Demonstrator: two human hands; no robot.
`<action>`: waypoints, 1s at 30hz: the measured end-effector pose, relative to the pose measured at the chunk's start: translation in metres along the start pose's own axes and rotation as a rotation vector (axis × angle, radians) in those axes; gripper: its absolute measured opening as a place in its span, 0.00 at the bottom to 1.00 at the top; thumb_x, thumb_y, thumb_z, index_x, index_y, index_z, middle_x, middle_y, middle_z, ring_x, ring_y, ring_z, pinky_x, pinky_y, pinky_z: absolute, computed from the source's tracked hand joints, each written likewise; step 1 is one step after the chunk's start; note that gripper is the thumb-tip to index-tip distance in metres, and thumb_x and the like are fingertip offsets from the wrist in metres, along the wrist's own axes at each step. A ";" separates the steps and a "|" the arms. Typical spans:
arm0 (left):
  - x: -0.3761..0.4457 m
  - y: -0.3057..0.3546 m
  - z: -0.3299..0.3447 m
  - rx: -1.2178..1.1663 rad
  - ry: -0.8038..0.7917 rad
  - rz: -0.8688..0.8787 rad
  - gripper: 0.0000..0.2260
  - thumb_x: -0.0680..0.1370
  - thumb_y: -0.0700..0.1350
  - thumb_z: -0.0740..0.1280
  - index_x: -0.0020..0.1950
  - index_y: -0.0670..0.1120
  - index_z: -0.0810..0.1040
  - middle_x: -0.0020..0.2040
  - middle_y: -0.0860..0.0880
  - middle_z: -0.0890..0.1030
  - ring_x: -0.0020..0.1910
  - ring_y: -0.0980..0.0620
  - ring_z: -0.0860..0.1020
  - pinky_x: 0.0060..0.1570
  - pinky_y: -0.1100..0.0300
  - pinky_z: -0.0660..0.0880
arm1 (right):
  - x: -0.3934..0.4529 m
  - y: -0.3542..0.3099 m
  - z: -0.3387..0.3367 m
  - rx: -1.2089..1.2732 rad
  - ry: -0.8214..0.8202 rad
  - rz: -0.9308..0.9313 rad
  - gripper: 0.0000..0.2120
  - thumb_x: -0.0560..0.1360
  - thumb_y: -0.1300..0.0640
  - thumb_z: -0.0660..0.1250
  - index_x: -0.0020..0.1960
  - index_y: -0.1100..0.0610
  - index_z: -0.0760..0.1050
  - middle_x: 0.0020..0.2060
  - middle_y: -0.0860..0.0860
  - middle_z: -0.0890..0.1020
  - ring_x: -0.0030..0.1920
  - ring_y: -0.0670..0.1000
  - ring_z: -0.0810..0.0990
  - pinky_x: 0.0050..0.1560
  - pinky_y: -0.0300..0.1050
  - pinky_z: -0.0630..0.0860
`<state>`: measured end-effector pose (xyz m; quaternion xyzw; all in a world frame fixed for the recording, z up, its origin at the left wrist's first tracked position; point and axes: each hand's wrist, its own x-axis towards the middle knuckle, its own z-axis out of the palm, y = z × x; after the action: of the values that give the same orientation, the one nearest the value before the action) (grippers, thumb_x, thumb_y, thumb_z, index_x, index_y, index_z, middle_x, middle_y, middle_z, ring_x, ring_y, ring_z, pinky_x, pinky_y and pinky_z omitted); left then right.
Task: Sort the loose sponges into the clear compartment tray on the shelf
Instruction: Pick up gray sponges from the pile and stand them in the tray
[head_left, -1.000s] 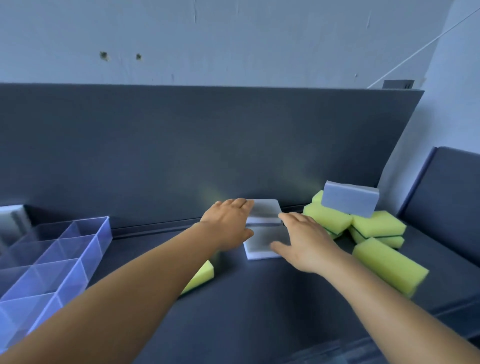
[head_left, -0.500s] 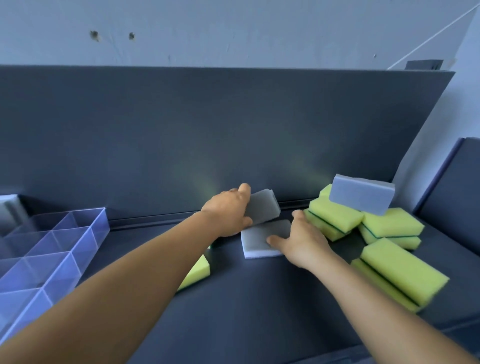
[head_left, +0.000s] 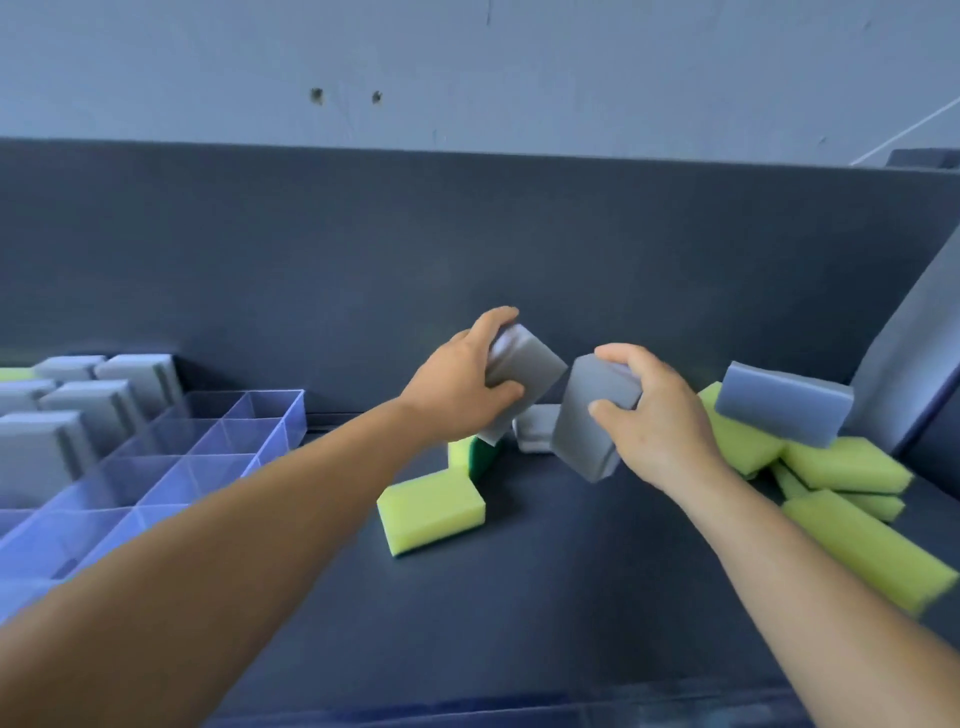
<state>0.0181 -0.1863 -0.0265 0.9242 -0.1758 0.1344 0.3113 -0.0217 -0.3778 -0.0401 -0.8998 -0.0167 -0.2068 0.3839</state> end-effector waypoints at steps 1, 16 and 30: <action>-0.007 -0.002 -0.008 0.003 -0.003 0.010 0.31 0.75 0.47 0.67 0.74 0.58 0.57 0.57 0.52 0.71 0.50 0.50 0.73 0.49 0.59 0.70 | -0.003 -0.008 0.002 0.009 0.006 -0.030 0.22 0.73 0.60 0.65 0.64 0.44 0.70 0.61 0.47 0.74 0.57 0.51 0.74 0.51 0.42 0.68; -0.122 -0.090 -0.151 0.057 0.117 -0.029 0.22 0.73 0.43 0.69 0.65 0.53 0.69 0.48 0.54 0.74 0.44 0.50 0.74 0.47 0.59 0.72 | -0.068 -0.159 0.082 0.063 -0.049 -0.205 0.18 0.74 0.56 0.65 0.62 0.42 0.74 0.58 0.45 0.74 0.49 0.44 0.70 0.49 0.38 0.64; -0.212 -0.193 -0.280 0.245 0.150 -0.096 0.19 0.74 0.42 0.67 0.64 0.51 0.73 0.53 0.53 0.73 0.49 0.54 0.70 0.49 0.63 0.64 | -0.119 -0.280 0.181 0.151 -0.096 -0.309 0.14 0.75 0.59 0.63 0.57 0.44 0.75 0.56 0.44 0.77 0.40 0.43 0.75 0.38 0.32 0.69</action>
<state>-0.1336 0.1823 0.0111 0.9500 -0.0898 0.2085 0.2145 -0.1182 -0.0392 -0.0067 -0.8639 -0.1887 -0.2181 0.4129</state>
